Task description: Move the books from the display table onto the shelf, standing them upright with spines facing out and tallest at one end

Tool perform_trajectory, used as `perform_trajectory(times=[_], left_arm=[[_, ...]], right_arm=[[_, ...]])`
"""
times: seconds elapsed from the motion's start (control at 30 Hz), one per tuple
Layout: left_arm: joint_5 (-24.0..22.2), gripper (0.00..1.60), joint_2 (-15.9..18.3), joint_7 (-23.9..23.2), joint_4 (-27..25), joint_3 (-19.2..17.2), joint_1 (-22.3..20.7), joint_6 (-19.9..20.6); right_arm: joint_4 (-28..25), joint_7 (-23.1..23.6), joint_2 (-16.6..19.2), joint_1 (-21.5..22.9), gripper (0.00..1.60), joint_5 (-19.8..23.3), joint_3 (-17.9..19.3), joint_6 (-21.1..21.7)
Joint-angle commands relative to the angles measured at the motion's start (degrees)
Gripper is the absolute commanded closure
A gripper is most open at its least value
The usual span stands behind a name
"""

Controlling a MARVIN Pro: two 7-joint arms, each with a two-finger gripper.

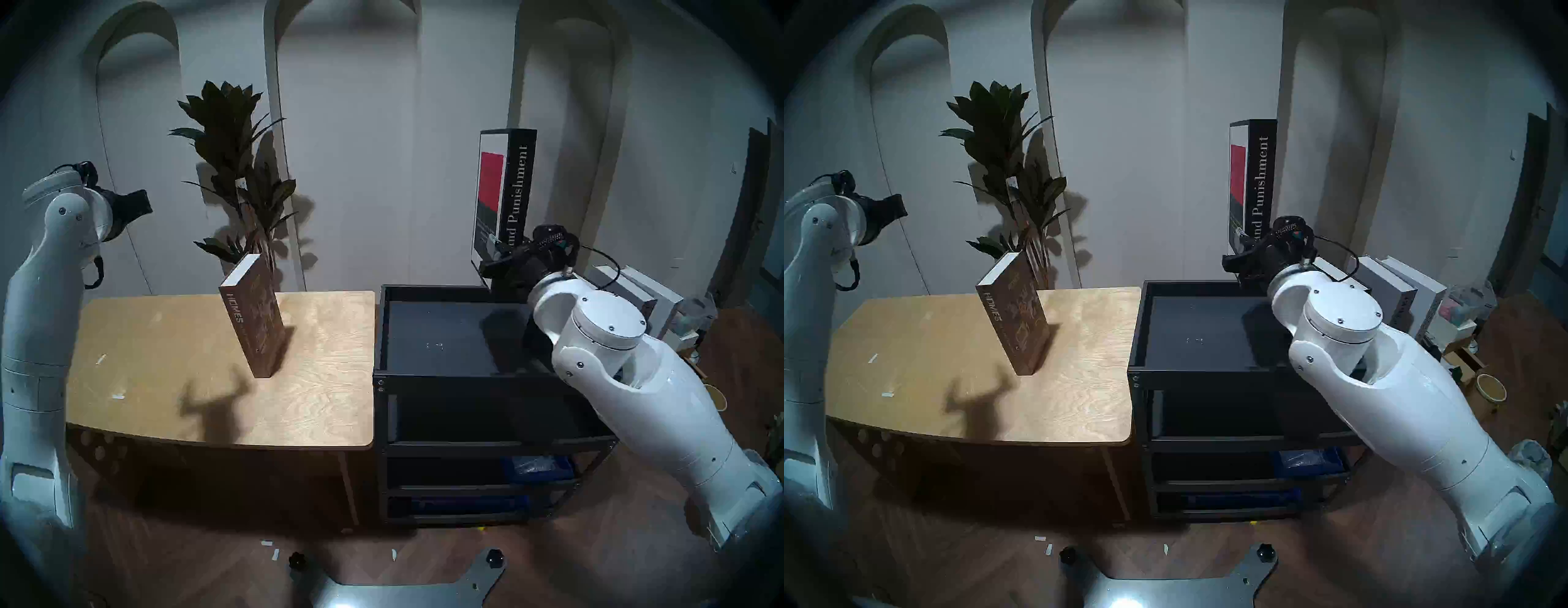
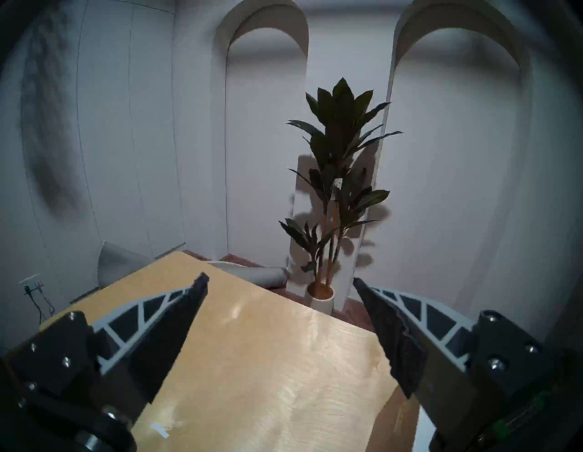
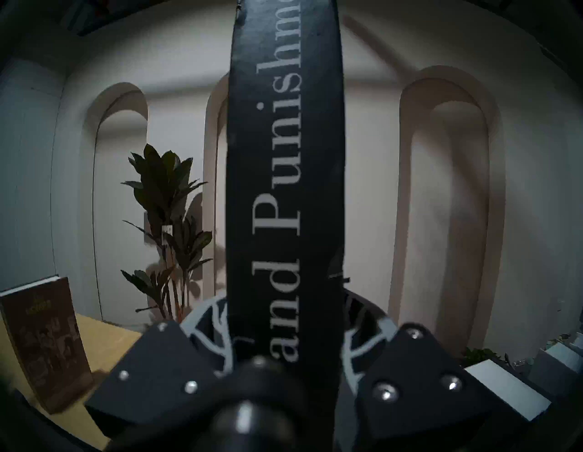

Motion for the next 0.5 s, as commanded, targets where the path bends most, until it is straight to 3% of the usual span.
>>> perform_trajectory(times=[0.0, 0.23, 0.47], left_arm=[[2.7, 0.00, 1.0, -0.4, -2.2, -1.0, 2.8, -2.7], [5.6, 0.00, 1.8, -1.1, -4.1, -0.9, 5.7, -6.1], [9.2, 0.00, 2.5, -2.8, -4.8, -1.6, 9.5, -10.6]], right_arm=[[-2.9, 4.7, 6.6, -4.1, 1.60, 3.5, 4.5, 1.3], [-4.1, 11.8, 11.6, -7.2, 1.60, 8.8, 7.5, 3.0], [-0.8, 18.4, 15.9, -10.4, 1.60, 11.2, 11.1, 3.7]])
